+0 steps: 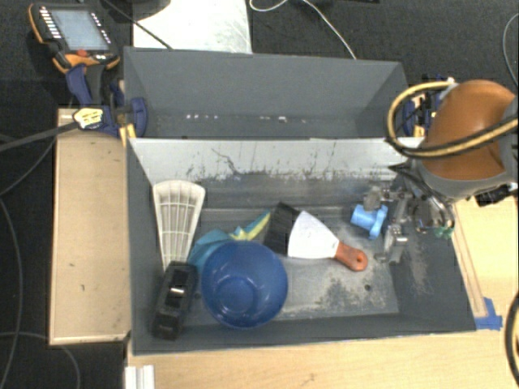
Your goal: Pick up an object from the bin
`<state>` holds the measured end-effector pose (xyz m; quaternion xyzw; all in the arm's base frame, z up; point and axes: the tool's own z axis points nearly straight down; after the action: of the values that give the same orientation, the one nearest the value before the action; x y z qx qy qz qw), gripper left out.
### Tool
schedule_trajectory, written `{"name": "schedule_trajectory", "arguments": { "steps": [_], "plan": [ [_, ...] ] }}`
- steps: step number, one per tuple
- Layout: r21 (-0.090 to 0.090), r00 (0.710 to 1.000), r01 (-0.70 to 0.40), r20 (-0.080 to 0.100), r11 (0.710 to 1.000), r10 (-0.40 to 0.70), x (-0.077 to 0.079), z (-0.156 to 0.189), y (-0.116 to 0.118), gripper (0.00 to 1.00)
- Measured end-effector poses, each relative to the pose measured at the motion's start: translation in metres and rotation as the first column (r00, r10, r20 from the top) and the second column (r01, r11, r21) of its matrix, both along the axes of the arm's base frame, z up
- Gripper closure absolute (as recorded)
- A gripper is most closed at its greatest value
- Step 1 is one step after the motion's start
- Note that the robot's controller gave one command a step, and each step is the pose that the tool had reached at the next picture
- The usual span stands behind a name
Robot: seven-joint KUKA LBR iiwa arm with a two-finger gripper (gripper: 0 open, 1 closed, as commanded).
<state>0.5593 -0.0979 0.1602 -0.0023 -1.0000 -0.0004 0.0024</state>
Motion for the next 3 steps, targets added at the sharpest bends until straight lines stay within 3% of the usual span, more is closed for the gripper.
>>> {"name": "schedule_trajectory", "arguments": {
  "steps": [1, 2, 3],
  "plan": [
    [-0.001, 1.000, -0.004, 0.008, 1.000, 0.004, 0.002, 0.005, 0.000, 0.00],
    [0.000, 0.979, 0.205, 0.001, 0.979, -0.205, -0.026, -0.089, 0.020, 0.00],
    [0.000, 0.971, 0.238, 0.008, 0.971, -0.238, -0.034, -0.090, 0.021, 0.00]
  ]
}}
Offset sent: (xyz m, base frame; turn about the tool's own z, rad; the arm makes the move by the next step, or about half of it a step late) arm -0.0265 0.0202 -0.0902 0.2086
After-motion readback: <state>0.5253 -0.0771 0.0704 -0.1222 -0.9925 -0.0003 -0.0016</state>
